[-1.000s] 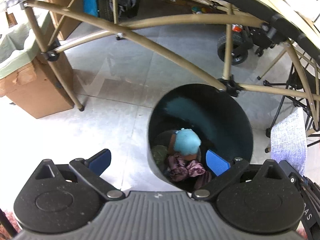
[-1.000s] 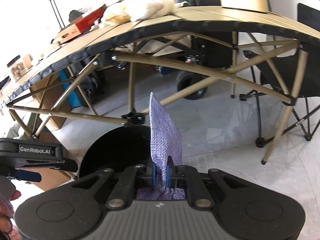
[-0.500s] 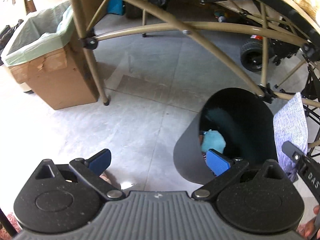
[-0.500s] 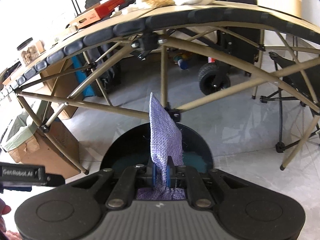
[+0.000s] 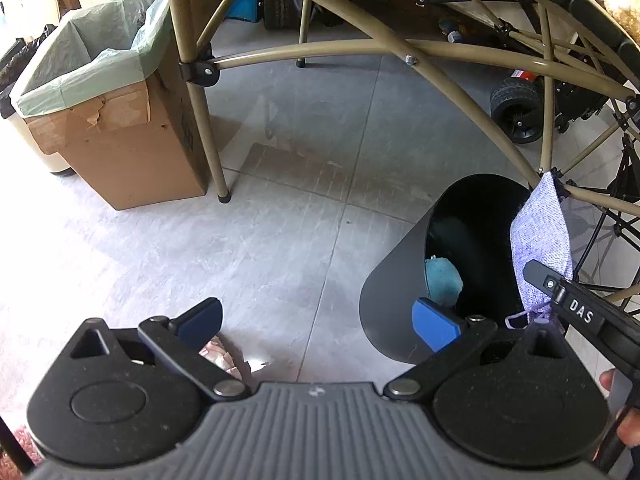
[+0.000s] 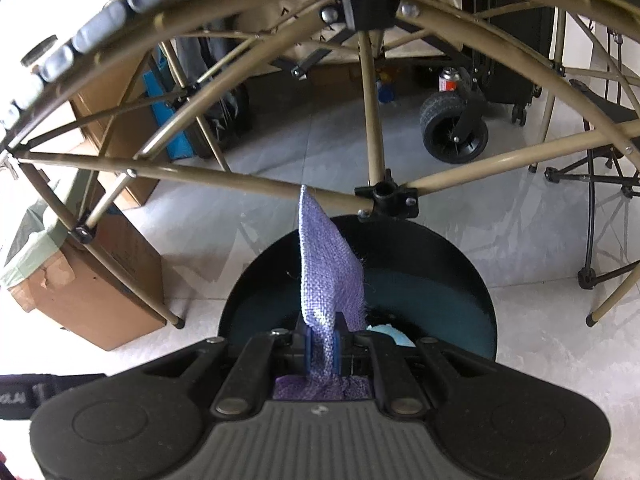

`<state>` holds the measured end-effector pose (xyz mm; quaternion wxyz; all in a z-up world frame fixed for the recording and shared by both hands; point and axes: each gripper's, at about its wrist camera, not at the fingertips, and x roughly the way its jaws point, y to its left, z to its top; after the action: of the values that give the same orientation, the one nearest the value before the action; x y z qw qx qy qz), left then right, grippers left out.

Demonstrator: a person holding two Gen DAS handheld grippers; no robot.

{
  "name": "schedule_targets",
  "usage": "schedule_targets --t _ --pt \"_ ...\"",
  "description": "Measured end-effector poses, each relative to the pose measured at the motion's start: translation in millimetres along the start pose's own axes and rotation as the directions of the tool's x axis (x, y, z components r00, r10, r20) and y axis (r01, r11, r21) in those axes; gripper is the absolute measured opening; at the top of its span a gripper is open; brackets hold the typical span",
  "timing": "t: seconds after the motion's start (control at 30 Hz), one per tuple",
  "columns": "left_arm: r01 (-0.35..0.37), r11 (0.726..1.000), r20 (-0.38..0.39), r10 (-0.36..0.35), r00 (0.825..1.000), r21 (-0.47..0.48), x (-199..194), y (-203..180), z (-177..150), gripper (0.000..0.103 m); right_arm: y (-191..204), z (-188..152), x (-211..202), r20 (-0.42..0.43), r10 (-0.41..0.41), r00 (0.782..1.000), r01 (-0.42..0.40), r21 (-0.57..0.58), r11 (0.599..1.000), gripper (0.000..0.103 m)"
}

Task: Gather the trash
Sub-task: 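Move the right tool over the bin and open it to drop the lavender pouch, then raise both tools back up toward the table items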

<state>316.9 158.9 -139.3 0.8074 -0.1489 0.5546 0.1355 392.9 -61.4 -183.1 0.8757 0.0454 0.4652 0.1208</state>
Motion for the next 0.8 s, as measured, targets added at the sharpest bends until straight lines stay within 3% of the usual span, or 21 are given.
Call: schedule_targets --t 0.17,0.27,0.3,0.37,0.43,0.5,0.8 --pt "0.003 1.000 -0.005 -0.003 1.000 -0.003 1.1 2.4 0.1 0.103 -1.6 -1.3 9.2 -0.031 -0.023 0.999 0.023 0.013 1.000 0.012" --pt "0.002 1.000 -0.005 -0.002 1.000 -0.004 0.9 2.1 0.1 0.103 -2.5 -1.5 11.8 -0.043 -0.041 0.998 0.042 0.016 0.999 0.017" --pt "0.002 1.000 -0.005 -0.002 1.000 -0.004 1.1 2.4 0.1 0.103 -3.6 -2.2 12.8 -0.047 -0.049 0.998 0.049 0.014 0.999 0.023" --pt "0.001 1.000 -0.006 -0.001 1.000 -0.004 1.0 2.3 -0.3 0.103 -3.8 -2.7 14.3 -0.055 -0.054 0.997 0.054 0.014 0.998 0.047" --pt "0.001 1.000 -0.006 -0.001 1.000 -0.004 1.0 2.6 -0.2 0.103 -5.3 -2.6 14.0 -0.053 -0.059 0.997 0.060 0.019 0.998 0.092" --pt "-0.001 1.000 -0.007 0.001 1.000 -0.004 1.2 2.7 -0.2 0.103 -6.0 -2.7 13.0 -0.040 -0.073 0.997 0.073 0.013 0.997 0.103" --pt "-0.004 1.000 -0.010 0.004 1.000 -0.001 1.4 1.1 -0.4 0.103 -6.1 -3.3 14.4 -0.047 -0.098 0.994 0.097 -0.018 0.995 0.103"
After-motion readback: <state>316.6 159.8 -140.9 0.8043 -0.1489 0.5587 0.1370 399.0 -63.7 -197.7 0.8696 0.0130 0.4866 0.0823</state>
